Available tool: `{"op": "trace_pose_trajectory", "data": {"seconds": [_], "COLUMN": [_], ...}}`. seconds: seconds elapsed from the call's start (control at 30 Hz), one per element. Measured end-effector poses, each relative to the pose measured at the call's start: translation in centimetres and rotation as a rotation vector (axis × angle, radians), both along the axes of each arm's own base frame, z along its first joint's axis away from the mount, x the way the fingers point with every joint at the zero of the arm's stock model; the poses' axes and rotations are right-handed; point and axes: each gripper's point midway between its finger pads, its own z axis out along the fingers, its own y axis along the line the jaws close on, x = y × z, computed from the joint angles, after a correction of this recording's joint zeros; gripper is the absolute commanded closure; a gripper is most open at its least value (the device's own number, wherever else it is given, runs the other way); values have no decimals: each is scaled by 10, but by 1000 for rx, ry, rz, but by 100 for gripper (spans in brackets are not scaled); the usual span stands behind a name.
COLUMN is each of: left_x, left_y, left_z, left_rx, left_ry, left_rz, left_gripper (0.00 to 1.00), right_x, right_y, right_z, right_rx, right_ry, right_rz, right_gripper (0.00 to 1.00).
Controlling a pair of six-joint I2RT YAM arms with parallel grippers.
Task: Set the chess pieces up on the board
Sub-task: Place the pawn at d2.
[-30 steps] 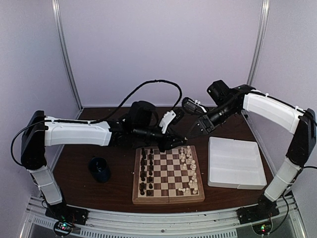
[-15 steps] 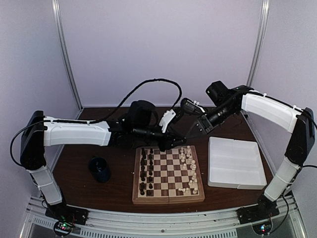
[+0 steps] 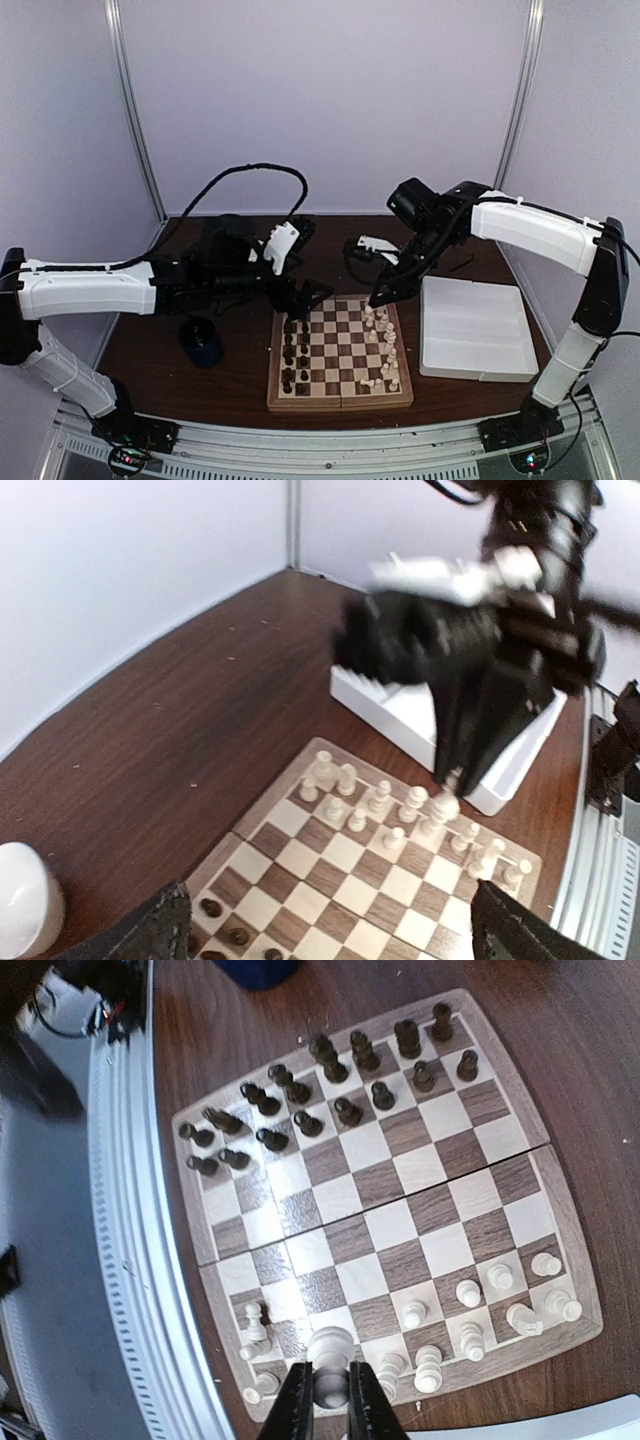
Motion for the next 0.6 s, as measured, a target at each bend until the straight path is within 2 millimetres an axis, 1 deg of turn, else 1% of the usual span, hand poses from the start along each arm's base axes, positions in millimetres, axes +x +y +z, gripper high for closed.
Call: {"op": "trace_pose_trajectory", "data": {"seconds": [0.03,0.1,0.17,0.27,0.37,0.6], "left_x": [4,9,12,13,14,13], "left_y": [9,30,49,70,78,82], "left_z": [5,19,29,36,40,29], "left_rx": [-3,-20,-51,-74,-77,-41], "left_ry": [-16,-44,-59,-69,-72,-44], "left_rz": [45,137,208,276,308,322], "left_gripper": [3,2,3,5,8,11], "right_x": [-5,-15,-23,-31,-30,-20], "right_y": [2,6,7,5,2,-6], "right_z": [-7,-28,-46,-72,-85,-100], "right_rx": [-33,-117,-189,-300,-369,-457], "right_ry": [-20,-64,-88,-129,-170,-218], "right_rz": [25,88,132,193,218,226], "right_gripper": [88,88,88,88,88,88]}}
